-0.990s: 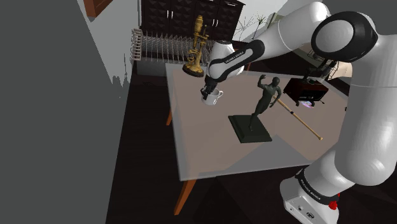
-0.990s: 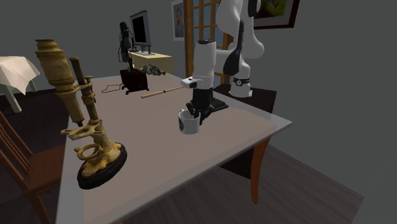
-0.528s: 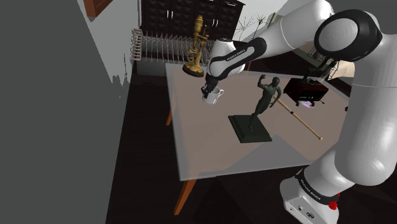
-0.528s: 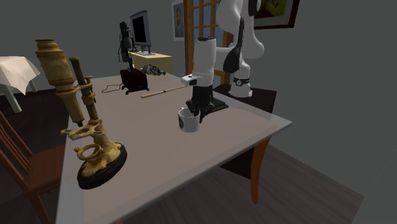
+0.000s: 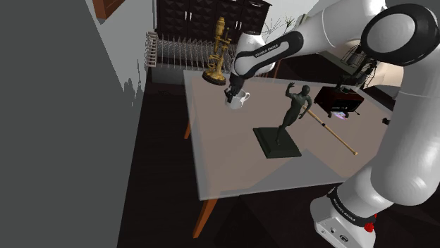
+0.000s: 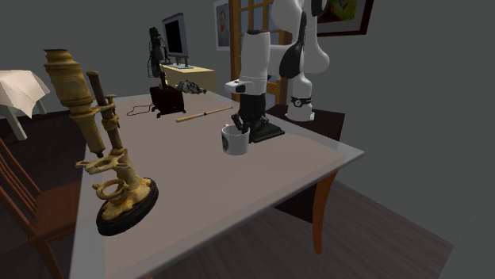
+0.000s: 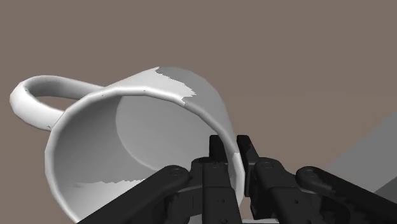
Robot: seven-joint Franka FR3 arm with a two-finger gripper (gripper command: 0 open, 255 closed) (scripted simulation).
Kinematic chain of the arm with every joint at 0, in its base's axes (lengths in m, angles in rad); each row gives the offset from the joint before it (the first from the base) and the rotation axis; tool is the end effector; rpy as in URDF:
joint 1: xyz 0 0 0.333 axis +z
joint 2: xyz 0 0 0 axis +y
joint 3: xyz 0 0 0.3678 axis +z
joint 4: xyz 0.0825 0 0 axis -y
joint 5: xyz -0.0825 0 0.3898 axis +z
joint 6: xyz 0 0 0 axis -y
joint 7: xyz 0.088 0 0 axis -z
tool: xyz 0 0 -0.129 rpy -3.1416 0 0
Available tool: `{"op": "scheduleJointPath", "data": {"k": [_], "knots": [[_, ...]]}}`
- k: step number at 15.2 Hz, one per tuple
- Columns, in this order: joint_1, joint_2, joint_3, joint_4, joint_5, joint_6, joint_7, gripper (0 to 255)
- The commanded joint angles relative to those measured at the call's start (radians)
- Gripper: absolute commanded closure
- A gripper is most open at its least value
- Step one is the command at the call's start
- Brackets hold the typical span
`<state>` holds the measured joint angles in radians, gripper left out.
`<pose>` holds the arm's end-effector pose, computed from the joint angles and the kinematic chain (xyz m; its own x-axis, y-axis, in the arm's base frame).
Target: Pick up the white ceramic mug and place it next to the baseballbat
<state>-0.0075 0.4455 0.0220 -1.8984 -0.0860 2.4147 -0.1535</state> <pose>0.6665 0.0069 0.2938 0.9720 0.2272 0.0607 0.2235 -0.9727 0.0621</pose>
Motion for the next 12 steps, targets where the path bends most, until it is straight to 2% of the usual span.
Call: {"op": "scheduleJointPath", "data": {"k": [1,12], "knots": [[0.000,-0.019,0.001,0.002,0.002,-0.020,-0.001,255],[-0.002,-0.102,0.005,0.038,0.011,-0.140,-0.012,255]]}}
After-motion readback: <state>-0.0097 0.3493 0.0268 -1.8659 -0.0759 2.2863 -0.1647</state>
